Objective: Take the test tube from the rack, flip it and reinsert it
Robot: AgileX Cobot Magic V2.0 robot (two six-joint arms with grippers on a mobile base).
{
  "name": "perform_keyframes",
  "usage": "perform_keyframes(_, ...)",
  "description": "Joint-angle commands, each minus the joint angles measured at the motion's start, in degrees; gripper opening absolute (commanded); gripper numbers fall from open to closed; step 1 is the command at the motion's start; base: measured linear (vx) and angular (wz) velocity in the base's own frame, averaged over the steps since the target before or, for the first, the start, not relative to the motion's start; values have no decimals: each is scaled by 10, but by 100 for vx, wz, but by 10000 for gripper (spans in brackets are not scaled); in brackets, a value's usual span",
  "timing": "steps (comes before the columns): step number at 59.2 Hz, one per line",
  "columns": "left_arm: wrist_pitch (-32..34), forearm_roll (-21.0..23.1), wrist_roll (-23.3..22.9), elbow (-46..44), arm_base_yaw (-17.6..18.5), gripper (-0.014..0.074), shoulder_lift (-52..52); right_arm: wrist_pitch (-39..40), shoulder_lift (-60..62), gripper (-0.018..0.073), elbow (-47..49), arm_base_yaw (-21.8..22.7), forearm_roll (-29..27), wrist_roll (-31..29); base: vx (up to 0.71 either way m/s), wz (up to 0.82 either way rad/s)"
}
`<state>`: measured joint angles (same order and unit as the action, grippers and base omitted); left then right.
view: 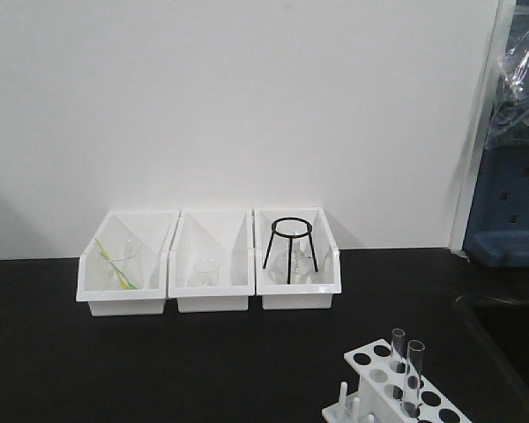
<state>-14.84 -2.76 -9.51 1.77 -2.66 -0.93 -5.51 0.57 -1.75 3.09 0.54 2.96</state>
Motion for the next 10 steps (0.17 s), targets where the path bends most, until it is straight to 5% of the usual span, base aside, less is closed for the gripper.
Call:
perform_keyframes(1,45,3,0,1,5,-6,-7,46,7,-12,-1,3,1,0,0,0)
perform_keyframes(10,45,3,0,1,5,-6,-7,46,7,-12,-1,3,1,0,0,0)
